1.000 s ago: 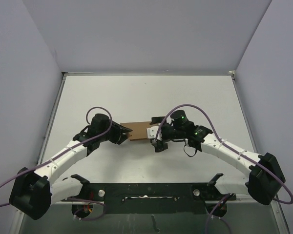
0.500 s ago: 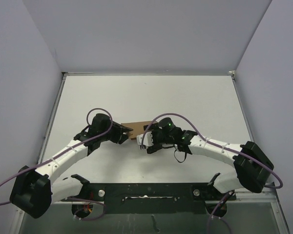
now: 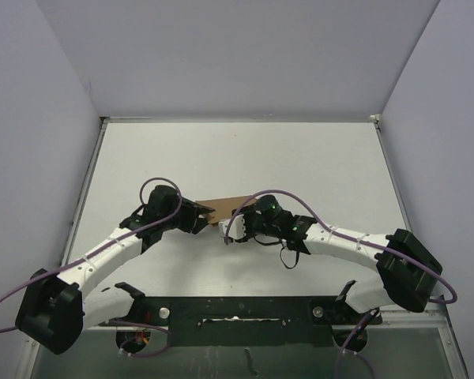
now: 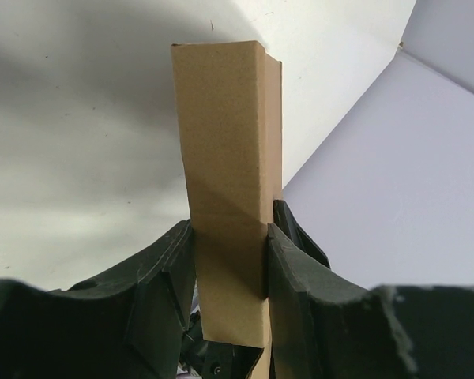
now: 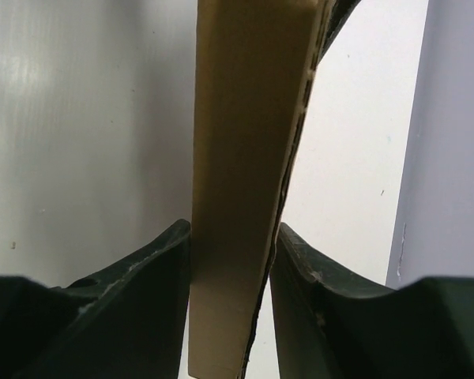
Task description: Fold the paper box
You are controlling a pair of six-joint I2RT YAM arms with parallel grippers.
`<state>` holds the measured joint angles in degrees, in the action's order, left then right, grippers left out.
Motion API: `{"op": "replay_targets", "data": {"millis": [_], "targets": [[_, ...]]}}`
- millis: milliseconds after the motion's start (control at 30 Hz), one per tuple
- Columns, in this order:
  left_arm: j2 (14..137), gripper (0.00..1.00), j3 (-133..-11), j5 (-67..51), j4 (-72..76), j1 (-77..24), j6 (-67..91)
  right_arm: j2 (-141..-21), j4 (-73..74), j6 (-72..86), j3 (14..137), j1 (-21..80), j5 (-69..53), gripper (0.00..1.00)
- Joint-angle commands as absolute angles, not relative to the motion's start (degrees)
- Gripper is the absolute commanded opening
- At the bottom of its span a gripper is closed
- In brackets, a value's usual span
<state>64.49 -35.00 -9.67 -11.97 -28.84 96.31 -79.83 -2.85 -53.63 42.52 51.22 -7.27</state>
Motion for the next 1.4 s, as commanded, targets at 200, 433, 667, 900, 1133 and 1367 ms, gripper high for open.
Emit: {"op": "replay_targets", "data": {"millis": [200, 433, 667, 900, 1133, 1367], "targets": [[59.6, 0.7, -34.61, -9.17, -4.47, -29.09, 95.61, -77.25, -5.12, -49.91, 43.97, 50.49, -8.56, 0.34], [52.3, 0.82, -34.72, -6.58, -8.59, -29.16, 91.69, -74.92, 0.35, -40.84, 47.58, 44.75, -16.81, 0.32], [44.13, 0.93, -33.95, -2.04, -10.63, -29.09, 79.99, -73.99, 5.37, -28.37, 52.1, 36.02, -29.78, 0.32], [39.99, 0.98, -28.77, -2.22, -1.83, -29.0, 53.72, -76.65, 6.34, -9.37, 55.39, 26.05, -46.65, 0.32], [37.27, 0.98, -22.08, -7.54, 5.38, -28.86, 46.51, -84.39, 1.91, 14.31, 58.59, 19.23, -61.79, 0.32], [40.52, 0.96, -20.26, -10.47, 8.4, -28.83, 50.3, -92.78, -15.07, 40.46, 53.18, 17.16, -66.35, 0.33]]}}
